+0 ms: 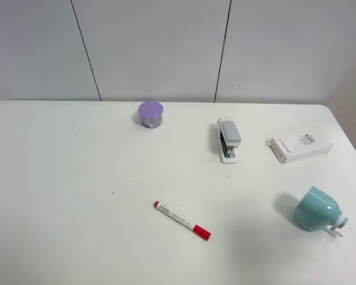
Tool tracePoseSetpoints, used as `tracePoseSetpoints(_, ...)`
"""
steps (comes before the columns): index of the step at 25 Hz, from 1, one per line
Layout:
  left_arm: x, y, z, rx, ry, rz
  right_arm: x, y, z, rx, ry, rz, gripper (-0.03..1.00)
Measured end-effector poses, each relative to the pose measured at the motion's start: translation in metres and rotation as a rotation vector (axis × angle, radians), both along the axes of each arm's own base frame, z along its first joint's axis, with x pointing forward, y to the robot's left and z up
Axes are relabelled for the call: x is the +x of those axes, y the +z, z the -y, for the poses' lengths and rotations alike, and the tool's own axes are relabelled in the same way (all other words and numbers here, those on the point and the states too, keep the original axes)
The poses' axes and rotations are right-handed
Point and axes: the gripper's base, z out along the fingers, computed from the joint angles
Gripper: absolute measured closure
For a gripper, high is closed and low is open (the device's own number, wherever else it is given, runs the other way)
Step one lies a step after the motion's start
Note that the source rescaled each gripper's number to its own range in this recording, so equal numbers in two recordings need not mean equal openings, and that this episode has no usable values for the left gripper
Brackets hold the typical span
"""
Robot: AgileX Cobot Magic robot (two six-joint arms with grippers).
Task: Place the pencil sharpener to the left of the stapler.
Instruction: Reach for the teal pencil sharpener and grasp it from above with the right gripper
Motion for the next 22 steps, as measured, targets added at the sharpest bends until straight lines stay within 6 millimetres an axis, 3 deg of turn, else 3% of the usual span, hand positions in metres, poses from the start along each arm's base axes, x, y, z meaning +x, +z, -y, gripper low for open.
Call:
tracePoseSetpoints(4, 0.000, 0.000, 0.000, 0.000, 0.000, 0.000, 0.035, 0.022, 0.000, -0.010, 0.024, -0.151, -0.03)
tracePoseSetpoints(9, 0.000, 0.000, 0.000, 0.000, 0.000, 0.000, 0.068, 0.015, -0.001, -0.084, 0.178, -0.300, -0.03)
tracePoseSetpoints(14, 0.000, 0.000, 0.000, 0.000, 0.000, 0.000, 0.081, 0.007, -0.005, -0.133, 0.332, -0.369, -0.03)
tracePoseSetpoints(22, 0.000, 0.000, 0.000, 0.000, 0.000, 0.000, 0.100, -0.007, 0.001, -0.193, 0.356, -0.489, -0.03)
